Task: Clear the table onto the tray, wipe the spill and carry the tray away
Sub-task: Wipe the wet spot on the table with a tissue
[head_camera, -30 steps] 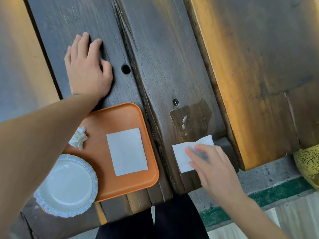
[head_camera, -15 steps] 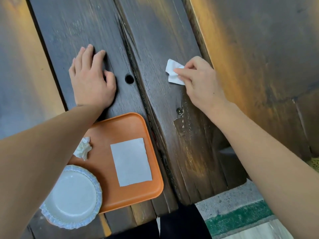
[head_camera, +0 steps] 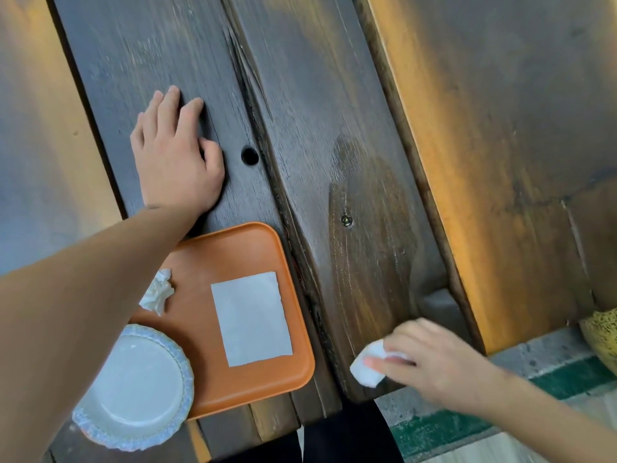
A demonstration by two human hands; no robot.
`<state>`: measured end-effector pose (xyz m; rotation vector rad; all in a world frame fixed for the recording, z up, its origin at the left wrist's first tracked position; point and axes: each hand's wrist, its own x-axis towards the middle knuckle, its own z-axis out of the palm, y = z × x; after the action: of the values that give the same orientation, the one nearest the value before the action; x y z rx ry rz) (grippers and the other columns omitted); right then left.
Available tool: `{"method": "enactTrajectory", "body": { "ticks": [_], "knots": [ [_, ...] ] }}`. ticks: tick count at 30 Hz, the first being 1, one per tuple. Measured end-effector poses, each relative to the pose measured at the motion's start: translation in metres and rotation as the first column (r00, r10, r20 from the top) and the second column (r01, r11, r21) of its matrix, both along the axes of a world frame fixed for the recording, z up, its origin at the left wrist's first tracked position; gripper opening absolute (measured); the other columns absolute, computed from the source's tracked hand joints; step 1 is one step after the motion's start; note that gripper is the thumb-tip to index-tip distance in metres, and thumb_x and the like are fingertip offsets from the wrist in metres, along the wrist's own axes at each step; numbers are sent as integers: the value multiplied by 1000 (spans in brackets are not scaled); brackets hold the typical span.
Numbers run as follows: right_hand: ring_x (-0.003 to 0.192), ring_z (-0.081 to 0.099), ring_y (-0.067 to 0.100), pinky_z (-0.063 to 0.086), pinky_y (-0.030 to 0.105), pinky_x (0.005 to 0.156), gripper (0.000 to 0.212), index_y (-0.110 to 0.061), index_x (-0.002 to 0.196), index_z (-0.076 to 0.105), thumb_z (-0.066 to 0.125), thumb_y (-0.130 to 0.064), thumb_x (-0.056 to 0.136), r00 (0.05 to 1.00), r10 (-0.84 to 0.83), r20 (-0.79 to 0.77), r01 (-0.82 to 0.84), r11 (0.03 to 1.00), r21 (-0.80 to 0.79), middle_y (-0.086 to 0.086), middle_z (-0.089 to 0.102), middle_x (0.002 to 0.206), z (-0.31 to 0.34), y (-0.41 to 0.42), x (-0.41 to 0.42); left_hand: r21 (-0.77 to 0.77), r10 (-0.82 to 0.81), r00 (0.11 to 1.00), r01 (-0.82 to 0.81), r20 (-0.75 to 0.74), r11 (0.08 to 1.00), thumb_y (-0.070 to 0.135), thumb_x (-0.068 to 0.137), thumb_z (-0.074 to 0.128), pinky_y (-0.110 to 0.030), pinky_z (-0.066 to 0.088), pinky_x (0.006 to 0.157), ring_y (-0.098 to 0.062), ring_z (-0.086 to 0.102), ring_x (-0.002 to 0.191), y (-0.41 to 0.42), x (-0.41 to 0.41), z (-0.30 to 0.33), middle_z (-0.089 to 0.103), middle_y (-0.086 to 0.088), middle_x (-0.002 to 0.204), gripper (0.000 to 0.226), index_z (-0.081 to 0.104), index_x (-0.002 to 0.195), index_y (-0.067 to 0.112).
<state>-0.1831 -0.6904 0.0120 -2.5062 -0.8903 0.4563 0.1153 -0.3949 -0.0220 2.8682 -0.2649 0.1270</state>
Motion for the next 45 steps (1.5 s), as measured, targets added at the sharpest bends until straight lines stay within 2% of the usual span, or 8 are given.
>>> {"method": "enactTrajectory", "body": {
  "ticks": [6, 11, 18, 22, 33, 36, 41, 45],
  "knots": [
    [78, 52, 33, 45, 42, 64, 45, -16, 119, 67, 51, 7, 84, 892, -346, 292, 340, 938, 72, 19, 61, 87, -25, -20, 163, -12, 2, 1000, -2, -12, 1000, 26, 93, 39, -51, 23, 125, -35, 30, 155, 1, 0, 0, 40, -13, 163, 57, 51, 146, 13],
    [84, 54, 34, 47, 44, 67, 37, -12, 112, 75, 53, 4, 87, 719, -608, 337, 618, 781, 90, 18, 60, 91, -22, -3, 223, -14, 0, 1000, 0, -15, 1000, 26, 92, 38, -50, 22, 126, -34, 29, 155, 1, 0, 1, 40, -13, 163, 58, 51, 147, 12],
    [117, 56, 32, 47, 45, 95, 47, -15, 127, 67, 52, -6, 84, 928, -359, 100, 368, 924, -103, 15, 66, 122, -8, 42, 12, -17, -5, 1000, 6, 4, 1000, 23, 92, 42, -49, 24, 124, -35, 31, 154, 3, 1, -5, 41, -14, 162, 54, 51, 144, 13],
    [145, 37, 26, 24, 47, 120, 55, -19, 142, 54, 54, -25, 87, 963, -262, -63, 238, 938, -253, 7, 48, 151, 10, 18, -50, -9, -1, 1000, 1, 11, 1000, 21, 91, 43, -48, 24, 122, -36, 32, 153, 3, 1, -7, 42, -14, 161, 53, 51, 143, 12],
    [153, 15, 25, 14, 46, 125, 62, -6, 155, 28, 25, -43, 104, 780, -610, 141, 611, 694, -381, 12, 22, 164, -2, 28, 136, -12, 5, 1000, -5, 19, 1000, 22, 91, 41, -47, 23, 123, -35, 31, 154, 0, 0, -5, 41, -15, 161, 55, 51, 145, 12],
    [154, 8, 26, 11, 47, 125, 64, -5, 156, 22, 27, -41, 103, 793, -604, 79, 578, 705, -411, 13, 14, 165, 4, 40, 82, -15, 9, 1000, -9, 19, 1000, 22, 91, 41, -48, 24, 122, -35, 32, 153, 1, -1, -3, 42, -15, 161, 55, 52, 144, 12],
    [151, 22, 31, 24, 50, 117, 68, -2, 147, 42, 46, -43, 93, 844, -532, -66, 440, 757, -483, 16, 26, 160, 14, 67, -71, -6, 0, 1000, 1, 19, 1000, 21, 91, 42, -48, 24, 123, -36, 32, 153, 1, 1, -4, 42, -15, 160, 54, 51, 143, 11],
    [152, 16, 32, 25, 50, 116, 72, -1, 147, 43, 49, -47, 92, 845, -520, -125, 409, 779, -476, 19, 29, 159, 12, 73, -81, -7, 6, 1000, -6, 11, 1000, 22, 91, 42, -48, 24, 123, -35, 32, 153, 2, 0, -5, 42, -14, 161, 54, 51, 143, 12]
  ]
}}
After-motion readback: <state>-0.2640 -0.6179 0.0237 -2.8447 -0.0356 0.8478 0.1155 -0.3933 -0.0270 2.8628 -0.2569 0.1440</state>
